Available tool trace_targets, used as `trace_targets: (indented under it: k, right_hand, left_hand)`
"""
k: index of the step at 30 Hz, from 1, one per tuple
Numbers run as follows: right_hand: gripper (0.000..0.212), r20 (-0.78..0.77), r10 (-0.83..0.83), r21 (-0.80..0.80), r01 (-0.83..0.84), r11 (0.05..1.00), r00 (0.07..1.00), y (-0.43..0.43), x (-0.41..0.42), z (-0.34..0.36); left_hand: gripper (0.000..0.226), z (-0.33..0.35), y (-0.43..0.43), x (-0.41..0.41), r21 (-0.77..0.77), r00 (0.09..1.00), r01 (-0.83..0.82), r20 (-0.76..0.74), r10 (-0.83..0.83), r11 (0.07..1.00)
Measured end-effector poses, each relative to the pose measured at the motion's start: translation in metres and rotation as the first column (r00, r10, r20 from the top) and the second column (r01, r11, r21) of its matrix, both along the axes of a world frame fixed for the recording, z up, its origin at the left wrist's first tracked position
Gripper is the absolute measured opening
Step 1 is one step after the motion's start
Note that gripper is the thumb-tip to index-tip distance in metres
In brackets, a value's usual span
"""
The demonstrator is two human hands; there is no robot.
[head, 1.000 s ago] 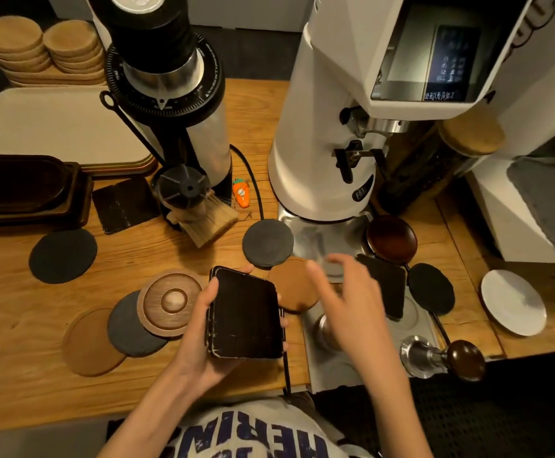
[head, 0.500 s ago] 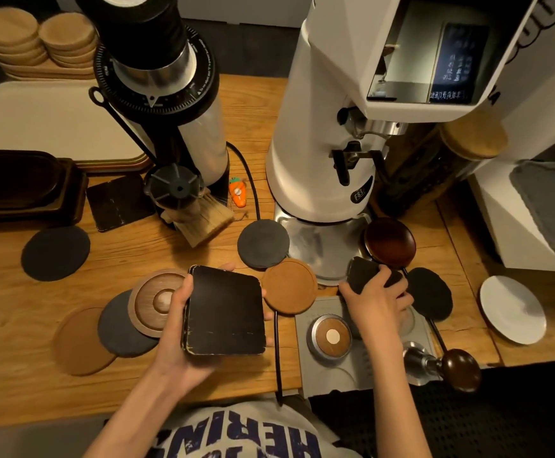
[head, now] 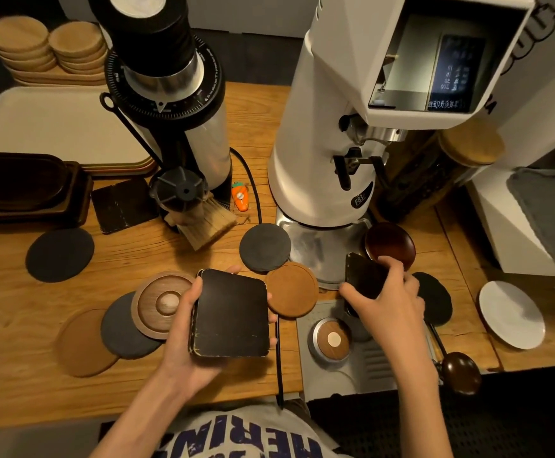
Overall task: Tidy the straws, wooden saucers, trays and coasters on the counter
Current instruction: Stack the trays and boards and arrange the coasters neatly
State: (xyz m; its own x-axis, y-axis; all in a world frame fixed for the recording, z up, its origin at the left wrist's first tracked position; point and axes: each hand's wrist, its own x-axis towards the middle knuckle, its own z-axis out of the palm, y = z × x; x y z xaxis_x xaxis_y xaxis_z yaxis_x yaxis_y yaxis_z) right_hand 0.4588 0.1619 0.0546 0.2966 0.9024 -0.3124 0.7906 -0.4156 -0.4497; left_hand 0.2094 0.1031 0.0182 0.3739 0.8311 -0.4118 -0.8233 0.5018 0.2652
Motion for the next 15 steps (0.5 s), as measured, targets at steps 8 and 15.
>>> trace_targets:
  k: [8,15]
  right_hand:
    - [0.083,-0.319,0.316,0.058,-0.314,0.948,0.893,-0.033,-0.080,0.032]
    - [0.072,-0.364,0.477,0.089,-0.480,0.873,0.800,-0.052,-0.129,0.027]
  left_hand:
    - [0.083,-0.003,-0.005,-0.002,0.028,0.977,-0.036,-0.210,0.042,0.999]
    - [0.076,0.000,-0.015,-0.002,0.010,0.970,-0.112,-0.218,0.112,0.994]
